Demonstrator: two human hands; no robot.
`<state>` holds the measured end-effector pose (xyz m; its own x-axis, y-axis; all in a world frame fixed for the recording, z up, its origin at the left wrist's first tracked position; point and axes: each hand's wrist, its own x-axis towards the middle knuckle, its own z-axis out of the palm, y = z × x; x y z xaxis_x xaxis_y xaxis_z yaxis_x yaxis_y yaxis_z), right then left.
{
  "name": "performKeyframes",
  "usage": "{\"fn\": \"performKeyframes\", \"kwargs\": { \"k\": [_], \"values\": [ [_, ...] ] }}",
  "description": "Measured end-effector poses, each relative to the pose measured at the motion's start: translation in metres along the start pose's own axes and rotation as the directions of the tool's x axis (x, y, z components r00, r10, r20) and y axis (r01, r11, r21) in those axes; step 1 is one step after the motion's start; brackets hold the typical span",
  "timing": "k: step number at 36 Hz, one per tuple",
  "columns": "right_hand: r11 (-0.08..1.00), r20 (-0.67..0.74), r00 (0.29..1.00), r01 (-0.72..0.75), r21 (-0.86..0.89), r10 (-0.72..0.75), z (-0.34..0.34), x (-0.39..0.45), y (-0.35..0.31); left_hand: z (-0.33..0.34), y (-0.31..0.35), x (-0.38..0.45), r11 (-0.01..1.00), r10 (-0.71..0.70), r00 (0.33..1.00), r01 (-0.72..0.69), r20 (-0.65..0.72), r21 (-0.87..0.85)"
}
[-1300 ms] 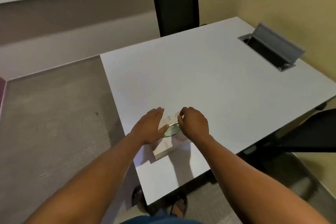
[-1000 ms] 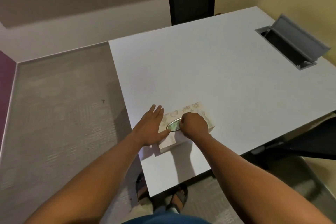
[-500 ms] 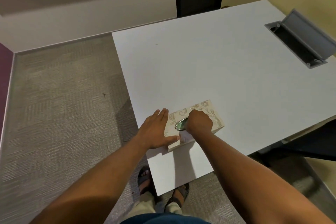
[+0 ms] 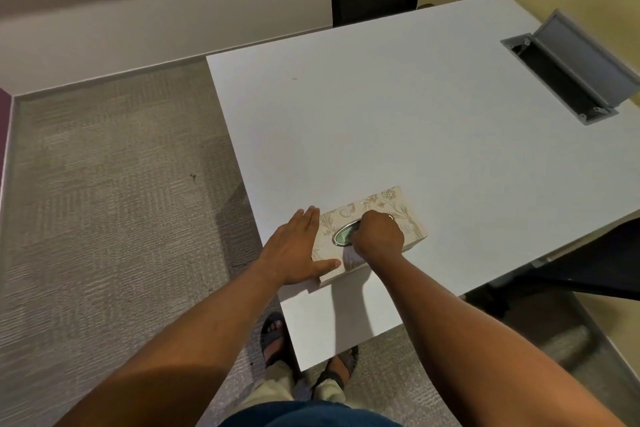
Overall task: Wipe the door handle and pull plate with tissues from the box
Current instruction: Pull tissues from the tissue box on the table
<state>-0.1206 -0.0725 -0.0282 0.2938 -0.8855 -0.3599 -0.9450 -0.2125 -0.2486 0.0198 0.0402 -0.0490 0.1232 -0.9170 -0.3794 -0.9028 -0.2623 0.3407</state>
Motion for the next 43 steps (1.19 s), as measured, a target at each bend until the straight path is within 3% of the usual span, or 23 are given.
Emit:
{"fn": "performKeyframes", "kwargs": {
  "k": [11, 20, 29, 43],
  "values": [
    [0.989, 0.031, 0.999, 0.010, 0.146, -0.015, -0.009, 0.003, 0.010, -0.002, 0.001, 0.001, 1.000, 0.020, 0.999, -0.020, -0.031, 0.013],
    [0.911, 0.024, 0.999, -0.041, 0.410, 0.035, -0.014, 0.010, 0.023, -0.002, 0.004, 0.001, 1.000, 0.010, 0.999, -0.010, -0.033, -0.015],
    [0.996, 0.063, 0.995, 0.080, 0.036, -0.082, -0.011, 0.003, 0.015, -0.001, 0.006, 0.002, 1.000, 0.019, 0.998, -0.019, -0.056, -0.008],
    [0.995, 0.070, 0.995, 0.067, 0.079, -0.073, -0.011, 0.007, 0.015, 0.000, 0.002, -0.002, 1.000, 0.010, 0.998, -0.010, -0.057, -0.005]
  ]
}}
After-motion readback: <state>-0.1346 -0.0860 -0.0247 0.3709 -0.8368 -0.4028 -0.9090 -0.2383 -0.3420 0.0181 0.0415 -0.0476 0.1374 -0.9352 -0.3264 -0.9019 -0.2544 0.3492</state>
